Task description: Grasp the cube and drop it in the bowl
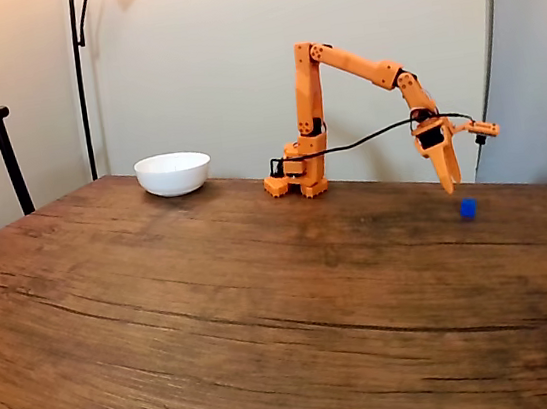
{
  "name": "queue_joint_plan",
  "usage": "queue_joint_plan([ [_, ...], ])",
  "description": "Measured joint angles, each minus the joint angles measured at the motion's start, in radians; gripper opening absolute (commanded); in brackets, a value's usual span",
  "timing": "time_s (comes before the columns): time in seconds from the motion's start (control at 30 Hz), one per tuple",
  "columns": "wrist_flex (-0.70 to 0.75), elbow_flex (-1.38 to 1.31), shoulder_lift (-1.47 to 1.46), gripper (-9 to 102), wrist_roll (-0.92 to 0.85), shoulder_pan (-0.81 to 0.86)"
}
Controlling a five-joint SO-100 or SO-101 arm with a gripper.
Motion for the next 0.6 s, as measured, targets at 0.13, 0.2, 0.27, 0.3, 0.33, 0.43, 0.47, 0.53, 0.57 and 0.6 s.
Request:
queue_joint_plan([
  [0.13,-0.057,0.0,-0.023,44,0.0,-0.008],
  [0.2,-0.106,0.0,-0.04,44,0.0,-0.012],
  [0.27,-0.138,0.0,-0.064,44,-0.003,-0.028],
  [0.3,-0.149,0.0,-0.078,44,-0.003,-0.035],
  [0.33,-0.16,0.0,-0.092,44,-0.003,-0.038],
  [0.43,-0.199,-0.002,-0.127,44,-0.003,-0.032],
  [0.47,-0.213,-0.002,-0.137,44,-0.003,-0.031],
  [0.53,-0.229,-0.003,-0.155,44,-0.011,-0.032],
  [0.57,-0.232,-0.003,-0.163,44,-0.018,-0.035],
  [0.6,-0.232,-0.003,-0.169,44,-0.028,-0.037],
])
